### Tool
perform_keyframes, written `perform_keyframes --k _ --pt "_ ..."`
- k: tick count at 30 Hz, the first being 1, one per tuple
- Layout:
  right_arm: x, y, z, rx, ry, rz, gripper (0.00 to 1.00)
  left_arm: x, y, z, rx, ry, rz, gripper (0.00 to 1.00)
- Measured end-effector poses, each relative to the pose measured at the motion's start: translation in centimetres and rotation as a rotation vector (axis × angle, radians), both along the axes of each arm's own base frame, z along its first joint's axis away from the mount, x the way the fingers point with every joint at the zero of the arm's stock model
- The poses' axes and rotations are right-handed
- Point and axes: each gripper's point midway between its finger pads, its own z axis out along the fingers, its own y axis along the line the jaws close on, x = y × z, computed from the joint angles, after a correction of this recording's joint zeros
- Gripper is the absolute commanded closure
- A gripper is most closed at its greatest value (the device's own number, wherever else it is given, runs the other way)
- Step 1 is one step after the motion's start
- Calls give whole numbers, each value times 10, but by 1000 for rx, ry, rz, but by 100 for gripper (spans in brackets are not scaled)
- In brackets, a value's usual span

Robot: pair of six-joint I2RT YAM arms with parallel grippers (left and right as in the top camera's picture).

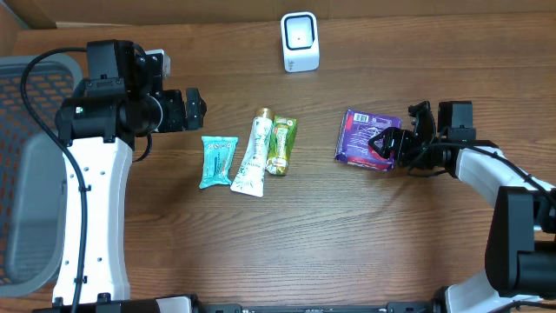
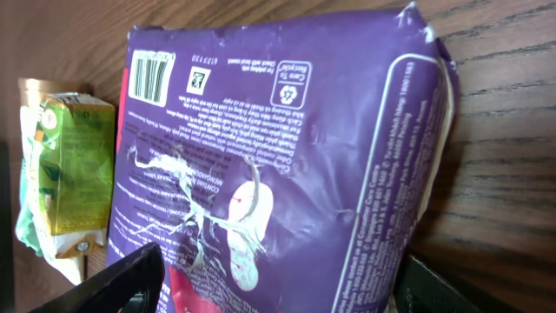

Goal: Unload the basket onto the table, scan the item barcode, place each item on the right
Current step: 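Regrasp the purple pack with the right gripper and turn it over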

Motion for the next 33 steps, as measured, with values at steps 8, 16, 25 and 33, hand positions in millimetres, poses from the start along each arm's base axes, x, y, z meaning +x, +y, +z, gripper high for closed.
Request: perform_keyframes --k 8,16,25,33 --pt "-16 1 3 43 103 4 14 0 0 0 0 0 0 0" --pt "-15 -5 -7 46 131 -15 13 0 0 0 0 0 0 0" --pt "-1 -3 -12 66 99 -22 29 0 0 0 0 0 0 0" --pt "3 -1 -16 83 98 -15 49 0 0 0 0 0 0 1"
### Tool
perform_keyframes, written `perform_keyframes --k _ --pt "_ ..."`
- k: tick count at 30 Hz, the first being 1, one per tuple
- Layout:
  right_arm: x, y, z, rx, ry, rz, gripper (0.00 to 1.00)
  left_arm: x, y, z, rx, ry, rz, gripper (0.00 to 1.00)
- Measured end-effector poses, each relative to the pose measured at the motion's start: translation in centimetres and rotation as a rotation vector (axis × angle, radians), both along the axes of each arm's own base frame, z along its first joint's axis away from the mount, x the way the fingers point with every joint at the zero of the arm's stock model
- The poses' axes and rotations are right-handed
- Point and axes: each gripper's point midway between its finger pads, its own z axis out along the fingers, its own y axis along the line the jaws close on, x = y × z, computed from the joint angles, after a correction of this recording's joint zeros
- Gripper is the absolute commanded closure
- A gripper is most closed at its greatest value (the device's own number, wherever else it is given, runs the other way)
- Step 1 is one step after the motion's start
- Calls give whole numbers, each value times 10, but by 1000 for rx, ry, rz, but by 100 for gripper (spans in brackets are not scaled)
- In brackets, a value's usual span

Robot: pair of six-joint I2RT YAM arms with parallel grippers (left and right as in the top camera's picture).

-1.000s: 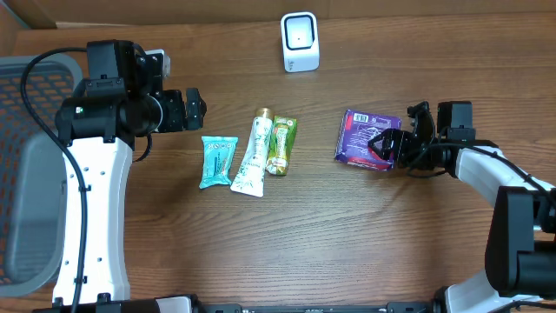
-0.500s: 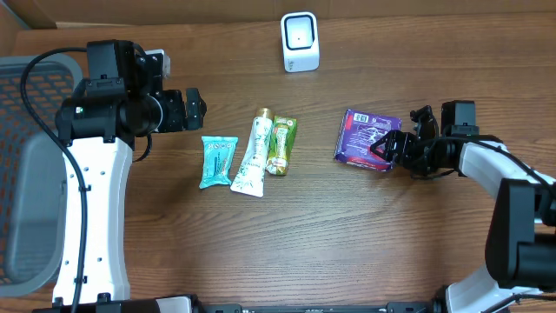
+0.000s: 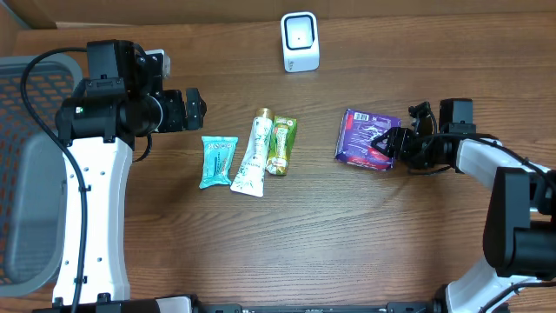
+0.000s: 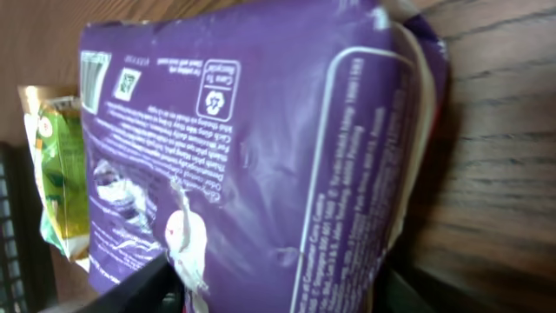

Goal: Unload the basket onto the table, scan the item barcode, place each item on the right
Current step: 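Regrasp the purple pack with the right gripper and turn it over, then grasp the purple pack with the right gripper and lift it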

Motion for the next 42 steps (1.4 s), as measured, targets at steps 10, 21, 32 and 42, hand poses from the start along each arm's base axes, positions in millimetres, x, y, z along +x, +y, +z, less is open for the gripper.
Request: perform_keyframes --k 10,21,32,42 --pt "-7 1 -2 41 108 -76 55 0 0 0 0 0 0 0" --pt "-23 9 10 109 252 -92 38 0 0 0 0 0 0 0" --pt "-33 5 19 73 340 -97 38 0 0 0 0 0 0 0" --pt "-30 -2 2 25 282 -123 42 0 0 0 0 0 0 0"
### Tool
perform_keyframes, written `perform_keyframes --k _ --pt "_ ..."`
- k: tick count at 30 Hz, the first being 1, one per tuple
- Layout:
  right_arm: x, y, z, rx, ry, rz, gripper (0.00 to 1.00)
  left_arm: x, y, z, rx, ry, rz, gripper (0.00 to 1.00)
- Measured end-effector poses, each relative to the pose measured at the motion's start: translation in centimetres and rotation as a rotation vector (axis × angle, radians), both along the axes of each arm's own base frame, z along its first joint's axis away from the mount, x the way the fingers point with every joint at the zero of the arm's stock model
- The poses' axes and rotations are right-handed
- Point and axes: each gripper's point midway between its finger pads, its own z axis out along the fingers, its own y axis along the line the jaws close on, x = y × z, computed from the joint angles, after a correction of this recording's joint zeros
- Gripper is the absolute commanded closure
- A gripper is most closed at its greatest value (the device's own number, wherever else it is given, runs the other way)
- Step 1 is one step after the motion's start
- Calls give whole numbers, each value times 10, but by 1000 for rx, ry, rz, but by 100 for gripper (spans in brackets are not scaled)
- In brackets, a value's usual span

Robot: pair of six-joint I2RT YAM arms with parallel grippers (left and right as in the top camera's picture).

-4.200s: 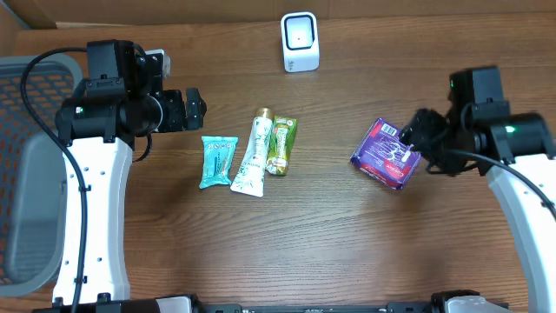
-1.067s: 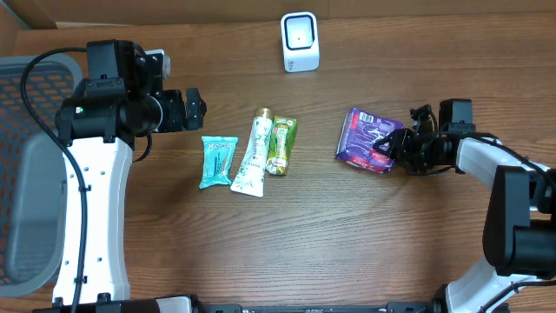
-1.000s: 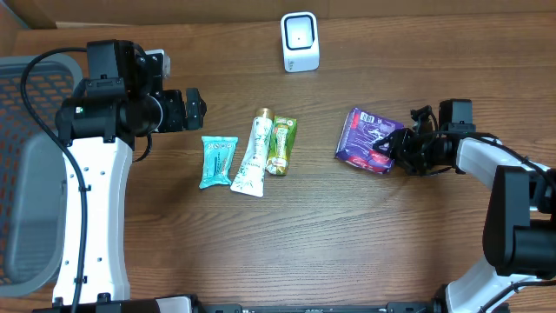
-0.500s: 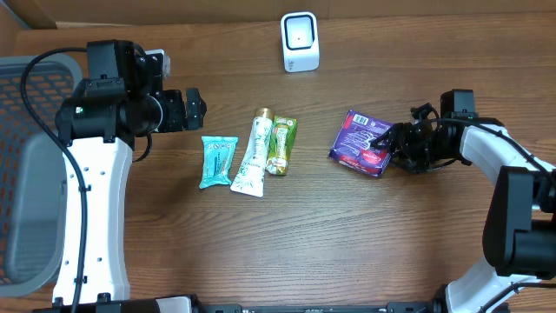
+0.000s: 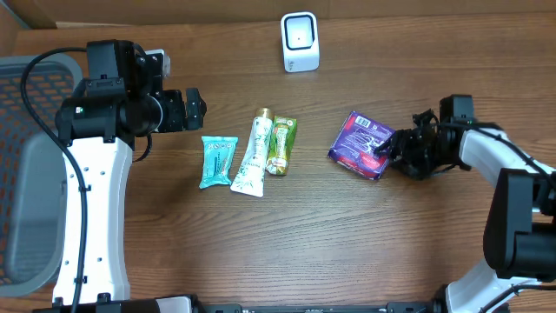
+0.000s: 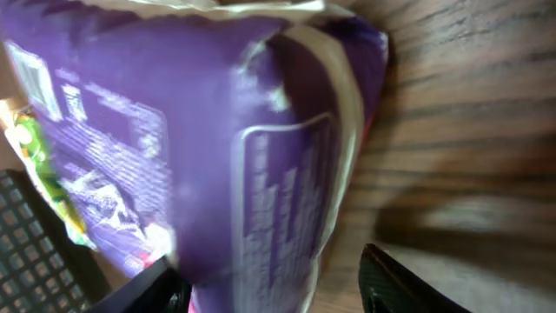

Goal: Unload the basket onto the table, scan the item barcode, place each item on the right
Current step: 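Grasp the purple pack with the right gripper and lift it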

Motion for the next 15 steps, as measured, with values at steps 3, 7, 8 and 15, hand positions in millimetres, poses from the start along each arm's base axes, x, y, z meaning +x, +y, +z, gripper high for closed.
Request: perform_keyframes --k 3,7,8,15 --pt "-1 3 -4 22 -19 -9 46 0 0 0 0 0 0 0" --pt "1 6 -3 42 -26 -27 66 0 0 0 0 0 0 1" --pt "1 8 -2 46 -28 -28 73 0 0 0 0 0 0 0" --pt "-3 22 3 69 6 -24 96 0 0 0 0 0 0 0"
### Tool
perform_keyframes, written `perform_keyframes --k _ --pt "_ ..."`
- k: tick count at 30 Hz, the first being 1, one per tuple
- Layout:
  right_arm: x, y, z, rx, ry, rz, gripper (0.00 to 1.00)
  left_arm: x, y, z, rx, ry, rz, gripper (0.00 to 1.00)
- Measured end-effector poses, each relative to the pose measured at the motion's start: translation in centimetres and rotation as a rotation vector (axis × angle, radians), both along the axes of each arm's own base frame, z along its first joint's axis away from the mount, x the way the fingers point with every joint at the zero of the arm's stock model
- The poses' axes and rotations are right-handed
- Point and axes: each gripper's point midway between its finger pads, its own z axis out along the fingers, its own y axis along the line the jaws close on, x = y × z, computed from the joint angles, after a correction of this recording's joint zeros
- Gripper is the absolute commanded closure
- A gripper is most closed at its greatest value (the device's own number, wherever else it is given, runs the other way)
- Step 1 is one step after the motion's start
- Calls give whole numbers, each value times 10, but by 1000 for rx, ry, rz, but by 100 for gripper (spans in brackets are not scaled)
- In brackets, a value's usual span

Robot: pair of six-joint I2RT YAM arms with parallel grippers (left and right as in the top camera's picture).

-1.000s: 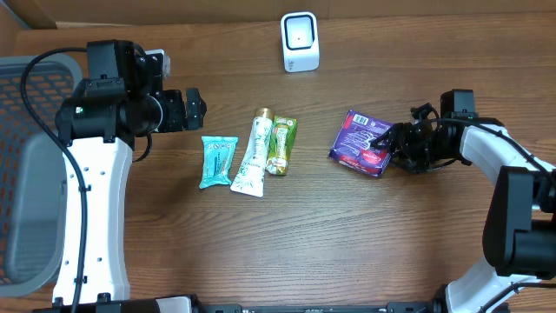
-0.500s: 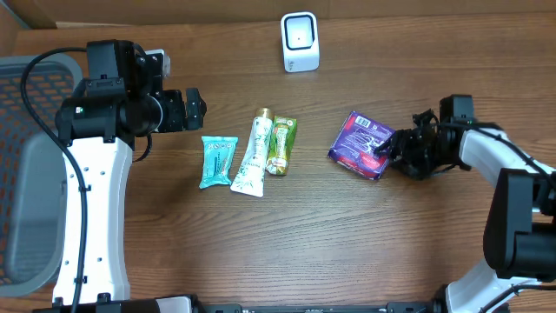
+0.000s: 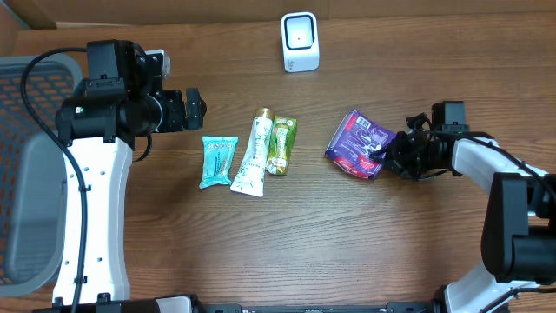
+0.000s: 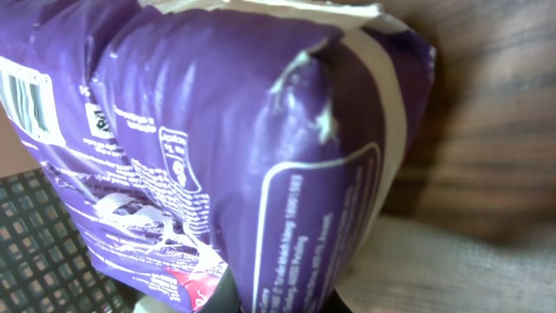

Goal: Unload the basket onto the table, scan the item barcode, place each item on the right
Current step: 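Grasp the purple pack with the right gripper and lift it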

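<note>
The purple packet [image 3: 354, 143] is tilted up off the wood right of centre, and my right gripper [image 3: 387, 157] is shut on its right edge. In the right wrist view the packet [image 4: 226, 148] fills the frame, pinched between my gripper [image 4: 278, 300] at the bottom, with its barcode [image 4: 26, 100] at the left edge. The white scanner [image 3: 300, 42] stands at the back centre, apart from the packet. My left gripper [image 3: 196, 108] hangs open over the left side, holding nothing.
A teal packet [image 3: 217, 162], a white tube [image 3: 252, 156] and a green packet [image 3: 281, 145] lie side by side left of centre. A grey mesh basket [image 3: 26, 174] sits at the far left edge.
The purple packet has shifted a little to the left and is tipped further, its barcode now at the left of the wrist view. The right gripper followed it. The left arm has not moved.
The right gripper's fingers first stood apart at the edge of the flat-lying purple packet, then closer around it. By 0.5 s ago the packet was turned and raised at one edge, and now it is held tilted.
</note>
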Motion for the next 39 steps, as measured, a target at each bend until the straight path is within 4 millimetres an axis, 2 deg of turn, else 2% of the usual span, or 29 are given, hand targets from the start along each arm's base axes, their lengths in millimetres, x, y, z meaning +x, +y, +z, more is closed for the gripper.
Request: perform_keyframes --k 4,7,10,12,14,16,19,21,25,39 --pt "-13 0 9 -14 70 22 96 0 0 0 0 0 0 0" --pt "-17 -3 32 -40 70 54 96 0 0 0 0 0 -1 1" --pt "-5 -3 80 -67 -27 111 96 0 0 0 0 0 0 0" --pt "6 -1 121 -88 -126 158 96 0 0 0 0 0 0 1" --pt "13 7 164 -112 -241 224 96 0 0 0 0 0 0 0" --pt "13 18 198 -133 -331 298 96 0 0 0 0 0 0 1" --pt "6 40 231 -153 -455 425 96 0 0 0 0 0 0 0" --pt "-1 53 238 -158 -502 504 96 0 0 0 0 0 -1 0" --pt "-9 64 235 -163 -529 592 96 0 0 0 0 0 0 0" --pt "-2 60 232 -234 -590 637 96 0 0 0 0 0 0 0"
